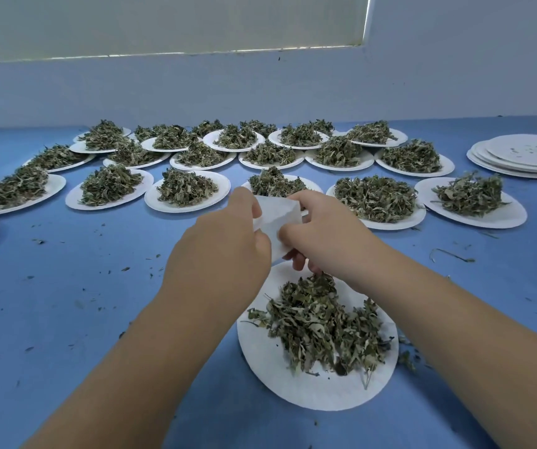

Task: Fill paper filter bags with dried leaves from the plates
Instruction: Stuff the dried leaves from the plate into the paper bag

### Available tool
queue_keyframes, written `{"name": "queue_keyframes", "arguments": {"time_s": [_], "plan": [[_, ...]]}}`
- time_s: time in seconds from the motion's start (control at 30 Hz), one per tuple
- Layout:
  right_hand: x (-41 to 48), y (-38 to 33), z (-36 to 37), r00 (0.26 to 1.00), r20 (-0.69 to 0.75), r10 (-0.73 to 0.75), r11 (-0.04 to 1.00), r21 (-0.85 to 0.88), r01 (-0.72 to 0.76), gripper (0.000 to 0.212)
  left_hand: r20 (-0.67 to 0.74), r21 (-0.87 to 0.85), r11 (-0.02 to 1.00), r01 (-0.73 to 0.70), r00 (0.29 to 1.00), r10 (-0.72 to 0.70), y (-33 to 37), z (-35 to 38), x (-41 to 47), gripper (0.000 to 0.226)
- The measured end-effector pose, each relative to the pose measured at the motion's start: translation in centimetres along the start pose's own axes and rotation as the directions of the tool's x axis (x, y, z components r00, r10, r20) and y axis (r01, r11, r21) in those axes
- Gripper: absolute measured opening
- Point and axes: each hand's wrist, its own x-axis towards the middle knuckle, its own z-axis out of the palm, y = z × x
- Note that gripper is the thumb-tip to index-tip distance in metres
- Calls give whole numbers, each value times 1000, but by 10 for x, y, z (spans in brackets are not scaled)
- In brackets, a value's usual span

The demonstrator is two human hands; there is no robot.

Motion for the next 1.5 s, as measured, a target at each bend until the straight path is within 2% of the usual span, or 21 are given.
{"name": "queue_keyframes", "arguments": {"time_s": [0.13,0.27,0.4,0.5,0.53,0.6,0.7,0.87,0.93,1.03,1.5], "plan": [[-1,0,-5,999,26,36,998,44,-37,23,-28,-243,969,41,998,-49,-5,-7,7,19],[-3,-3,-9,993,106,53,992,112,-65,22,-55,-494,869,27,997,-62,-3,-17,9,22],[-7,-4,-13,990,143,20,980,196,-48,22,-97,-590,807,-39,995,-22,-4,-21,7,10],[-15,-3,-21,995,100,3,977,212,-25,31,-179,-525,849,-64,983,-37,-7,-21,8,13],[-19,-3,-25,997,80,-13,987,163,0,31,-208,-484,873,-65,977,-43,-8,-21,9,15],[-29,-3,-33,994,66,-87,994,-54,91,32,-254,-418,906,-67,966,-46,-9,-22,8,16],[-47,-5,-41,966,199,-165,925,-309,222,37,-289,-293,952,-86,957,-3,-11,-26,6,15],[-64,-6,-31,936,304,-178,798,-513,318,56,-203,-158,987,-37,979,4,-10,-26,4,14],[-67,-6,-28,933,318,-167,774,-544,324,63,-154,-122,992,-7,988,-12,-9,-21,5,13],[-68,-5,-27,939,314,-138,763,-571,303,63,-133,-74,997,19,991,-29,-8,-13,4,14],[-65,3,-19,939,295,-178,732,-598,326,24,-64,-49,998,47,997,-51,-6,-1,2,22]]}}
